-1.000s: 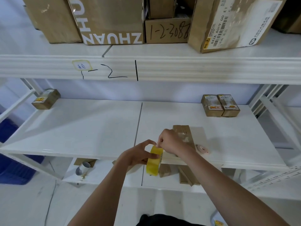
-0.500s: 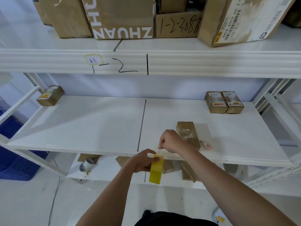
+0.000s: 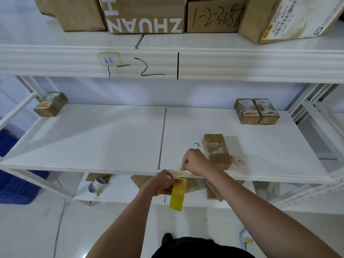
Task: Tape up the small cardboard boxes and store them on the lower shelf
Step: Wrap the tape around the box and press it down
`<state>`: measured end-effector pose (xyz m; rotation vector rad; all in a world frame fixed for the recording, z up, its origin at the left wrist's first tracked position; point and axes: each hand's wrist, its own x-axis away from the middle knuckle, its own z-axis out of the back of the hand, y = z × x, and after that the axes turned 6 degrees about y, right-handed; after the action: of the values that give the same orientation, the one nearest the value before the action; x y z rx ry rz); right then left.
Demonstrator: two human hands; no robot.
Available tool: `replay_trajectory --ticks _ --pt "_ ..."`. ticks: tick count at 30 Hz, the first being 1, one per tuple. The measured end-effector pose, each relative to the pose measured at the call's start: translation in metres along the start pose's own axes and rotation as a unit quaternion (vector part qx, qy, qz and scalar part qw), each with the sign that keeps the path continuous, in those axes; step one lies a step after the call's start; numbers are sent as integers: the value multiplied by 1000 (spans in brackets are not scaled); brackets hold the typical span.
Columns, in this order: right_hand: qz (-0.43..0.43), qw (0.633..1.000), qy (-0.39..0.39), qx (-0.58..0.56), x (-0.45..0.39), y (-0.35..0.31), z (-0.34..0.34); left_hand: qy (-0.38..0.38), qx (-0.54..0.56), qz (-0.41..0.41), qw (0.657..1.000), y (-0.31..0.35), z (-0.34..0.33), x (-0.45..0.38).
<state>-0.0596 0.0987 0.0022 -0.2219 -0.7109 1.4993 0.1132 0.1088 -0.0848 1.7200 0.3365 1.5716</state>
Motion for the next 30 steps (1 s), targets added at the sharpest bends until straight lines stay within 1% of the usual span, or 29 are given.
replay_trajectory --ticks 3,7,10,13,17,20,24,30 --pt "-3 1000 -2 -1 -3 2 -4 7 -34 -12 999 0 -1 -3" --pt "-28 1000 7 -2 -12 5 -9 78 -89 -27 993 4 -4 -9" --pt "-38 999 12 5 -19 3 -12 93 -84 -3 992 2 -3 -11" --pt "-46 999 -2 -7 -24 1 -14 82 -48 29 995 -5 -2 -13" --pt "-52 999 -7 12 -34 0 -19 57 -3 45 997 -10 -3 -14" --pt "-53 998 -16 15 -35 -1 -25 54 2 63 997 -12 -2 -16" --pt "-55 998 -7 23 -38 -3 -33 50 5 88 995 -16 -4 -21" --pt "-67 997 4 30 -45 -6 -37 45 15 96 994 -20 -5 -31"
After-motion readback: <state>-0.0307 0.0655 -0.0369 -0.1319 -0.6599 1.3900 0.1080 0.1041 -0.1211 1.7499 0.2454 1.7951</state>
